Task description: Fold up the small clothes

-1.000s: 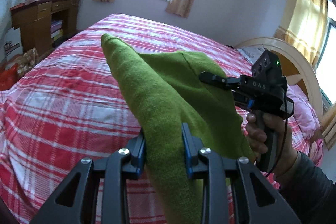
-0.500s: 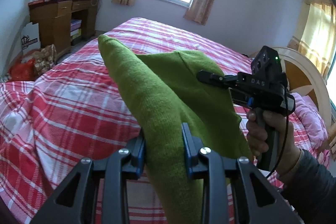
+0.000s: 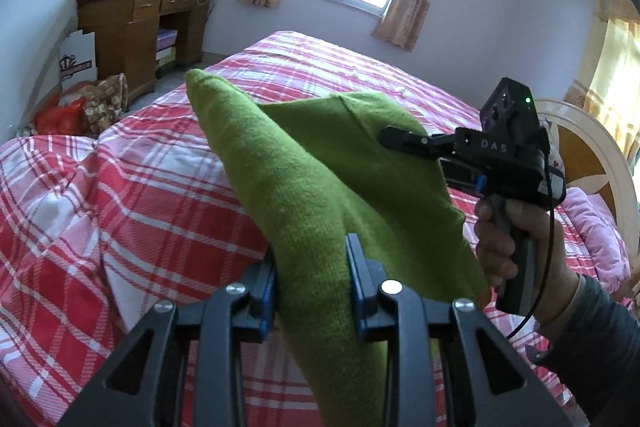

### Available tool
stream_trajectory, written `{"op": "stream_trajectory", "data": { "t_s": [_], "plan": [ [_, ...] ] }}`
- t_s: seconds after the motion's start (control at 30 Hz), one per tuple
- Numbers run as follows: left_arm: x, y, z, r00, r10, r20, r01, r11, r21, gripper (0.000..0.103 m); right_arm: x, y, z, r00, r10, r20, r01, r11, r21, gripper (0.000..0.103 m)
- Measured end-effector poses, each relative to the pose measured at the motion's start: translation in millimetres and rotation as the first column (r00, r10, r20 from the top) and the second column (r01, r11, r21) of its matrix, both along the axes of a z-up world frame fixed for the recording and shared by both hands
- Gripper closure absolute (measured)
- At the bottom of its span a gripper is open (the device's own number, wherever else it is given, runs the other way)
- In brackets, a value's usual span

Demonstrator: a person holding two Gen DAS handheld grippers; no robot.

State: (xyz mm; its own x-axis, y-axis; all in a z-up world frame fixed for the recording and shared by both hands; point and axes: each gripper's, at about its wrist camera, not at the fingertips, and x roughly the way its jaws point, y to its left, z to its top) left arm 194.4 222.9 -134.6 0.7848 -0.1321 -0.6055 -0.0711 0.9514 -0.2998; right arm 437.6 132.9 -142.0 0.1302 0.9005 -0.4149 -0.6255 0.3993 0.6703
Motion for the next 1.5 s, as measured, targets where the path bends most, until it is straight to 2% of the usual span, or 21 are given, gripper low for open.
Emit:
{"op": "stream_trajectory", "data": {
  "t_s": [0.17,0.53,0.63,0.7,0.83,0.9,0.93,1.03,1.07,1.1,1.17,1.2,1.27,1.3,1.4,1.5],
  "plan": [
    [-4,9,-9,1.000,0.012,-0.025,-0.012,1.000,-0.013,0.072,1,14,-6,1.000,0.015,-0.010,-0.015,1.000,-0.018,0.077],
    [-5,16,-22,0.998,0.025,-0.063,-0.028,0.999,-0.041,0.069,9,12,-22,0.999,-0.006,-0.052,0.004,1.000,-0.030,0.079],
    [-7,16,-25,0.994,0.047,-0.094,-0.051,0.998,-0.038,0.060,11,9,-26,0.998,-0.028,-0.055,0.025,0.998,-0.050,0.079],
    [-9,21,-27,0.992,0.072,-0.100,-0.075,0.997,-0.030,0.050,15,8,-32,0.997,-0.058,-0.056,0.052,0.995,-0.089,0.079],
    [-19,22,-14,0.993,0.107,-0.052,-0.108,0.994,-0.013,0.047,18,8,-41,0.996,-0.076,-0.052,0.068,0.988,-0.141,0.079],
    [-24,25,-3,0.990,0.140,0.000,-0.140,0.990,-0.008,0.026,17,8,-42,0.996,-0.080,-0.041,0.072,0.985,-0.158,0.079],
    [-24,27,0,0.987,0.159,0.014,-0.159,0.987,0.010,0.022,16,6,-39,0.995,-0.093,-0.032,0.087,0.983,-0.162,0.079],
    [-16,32,1,0.980,0.197,0.009,-0.197,0.978,0.075,0.020,2,-5,-14,0.989,-0.132,0.063,0.140,0.980,-0.144,0.078],
    [-13,34,-3,0.978,0.207,-0.002,-0.206,0.975,0.082,0.020,-5,-8,-6,0.988,-0.130,0.083,0.140,0.982,-0.128,0.075],
    [-10,36,-8,0.974,0.224,-0.017,-0.221,0.971,0.092,0.020,-12,-10,3,0.988,-0.113,0.102,0.124,0.987,-0.105,0.064],
    [-2,43,-19,0.968,0.248,-0.048,-0.243,0.965,0.102,0.019,-36,-11,18,0.986,-0.052,0.158,0.064,0.995,-0.072,0.052],
    [1,45,-26,0.964,0.257,-0.069,-0.250,0.964,0.096,0.017,-49,-9,22,0.982,-0.014,0.188,0.029,0.997,-0.076,0.052],
    [3,49,-36,0.961,0.259,-0.094,-0.253,0.965,0.076,0.014,-67,3,19,0.980,0.059,0.190,-0.036,0.992,-0.119,0.052],
    [4,51,-40,0.959,0.266,-0.102,-0.260,0.963,0.068,0.008,-73,10,9,0.982,0.089,0.169,-0.062,0.985,-0.159,0.052],
    [6,54,-41,0.955,0.274,-0.114,-0.270,0.961,0.055,0.005,-75,22,-22,0.986,0.085,0.144,-0.042,0.958,-0.282,0.054],
    [8,52,-40,0.953,0.286,-0.105,-0.273,0.955,0.116,0.000,-77,19,-25,0.991,0.067,0.117,-0.038,0.970,-0.239,0.054]
  ]
}}
